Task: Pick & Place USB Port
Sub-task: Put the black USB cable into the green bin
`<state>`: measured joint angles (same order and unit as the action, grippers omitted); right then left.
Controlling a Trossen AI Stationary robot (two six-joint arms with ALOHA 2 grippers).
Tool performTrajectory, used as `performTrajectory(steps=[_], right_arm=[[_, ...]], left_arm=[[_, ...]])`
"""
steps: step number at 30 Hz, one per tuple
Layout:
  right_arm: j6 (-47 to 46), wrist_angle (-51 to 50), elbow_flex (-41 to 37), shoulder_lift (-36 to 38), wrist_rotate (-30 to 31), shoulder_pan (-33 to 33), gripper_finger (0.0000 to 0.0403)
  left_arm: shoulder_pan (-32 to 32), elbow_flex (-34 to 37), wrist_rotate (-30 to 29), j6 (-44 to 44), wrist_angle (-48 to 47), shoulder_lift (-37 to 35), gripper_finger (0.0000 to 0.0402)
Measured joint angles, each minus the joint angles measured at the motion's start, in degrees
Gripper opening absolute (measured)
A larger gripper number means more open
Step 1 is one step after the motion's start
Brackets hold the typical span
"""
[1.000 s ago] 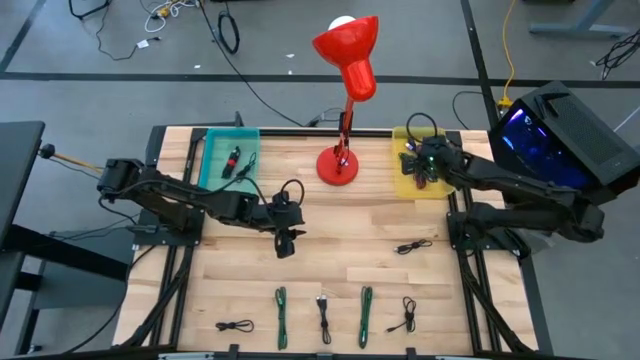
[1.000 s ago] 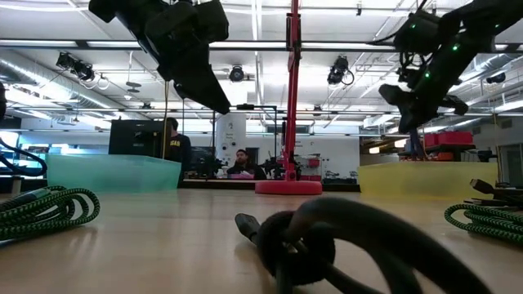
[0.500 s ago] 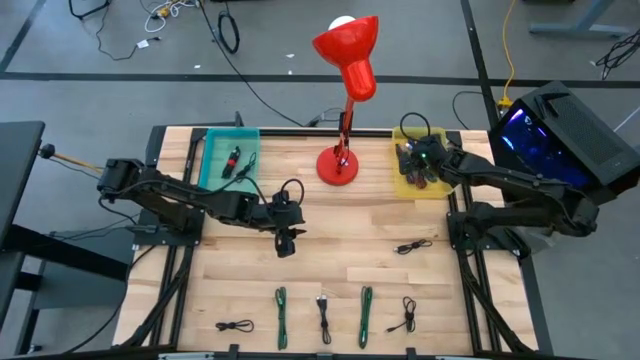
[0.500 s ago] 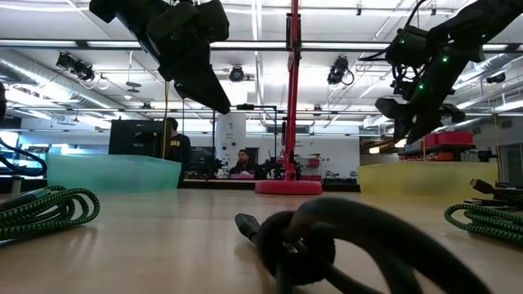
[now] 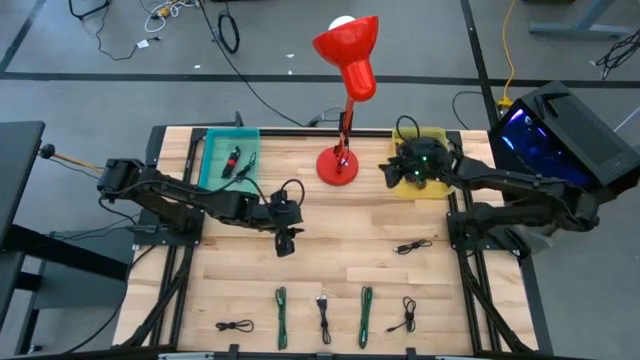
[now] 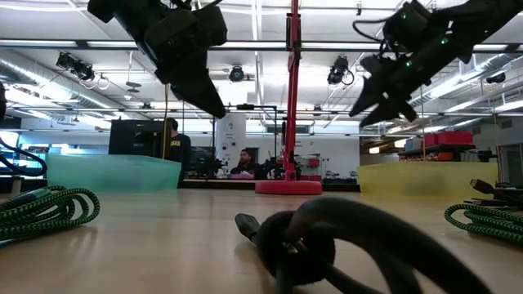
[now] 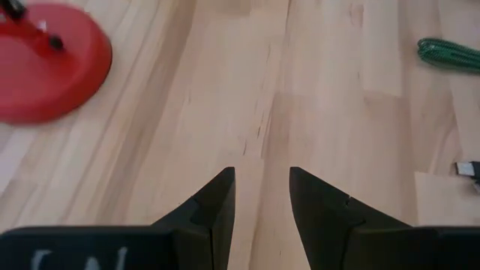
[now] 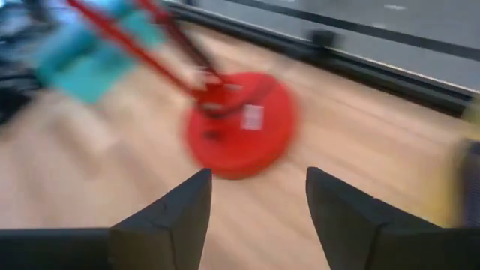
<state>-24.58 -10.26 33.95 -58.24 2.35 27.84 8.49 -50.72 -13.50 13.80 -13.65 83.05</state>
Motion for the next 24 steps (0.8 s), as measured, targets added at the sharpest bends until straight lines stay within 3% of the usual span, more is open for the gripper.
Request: performTrajectory(steps=[5, 11, 17, 24], right_arm=[[-1.8, 4.4, 0.0, 0.0, -2.1, -9.3, 0.0207], [-5.4, 9.3, 0.0, -0.7, 2.3, -22.8, 0.0205], [-7.7, 15.5, 0.0, -4.6, 10.3, -35.5, 0.0205], [-8.0, 28.9, 0.0, -10.9, 10.7, -44.5, 0.0206]], left_arm=[[0.5, 0.0, 0.2, 3.8, -5.3, 0.0, 0.0131], [2.9, 0.0, 3.0, 11.1, -9.4, 0.0, 0.0131], [9.0, 0.0, 6.1, 22.2, -12.0, 0.0, 0.0131], [18.0, 0.0, 8.7, 35.7, -16.7, 0.0, 0.0131]])
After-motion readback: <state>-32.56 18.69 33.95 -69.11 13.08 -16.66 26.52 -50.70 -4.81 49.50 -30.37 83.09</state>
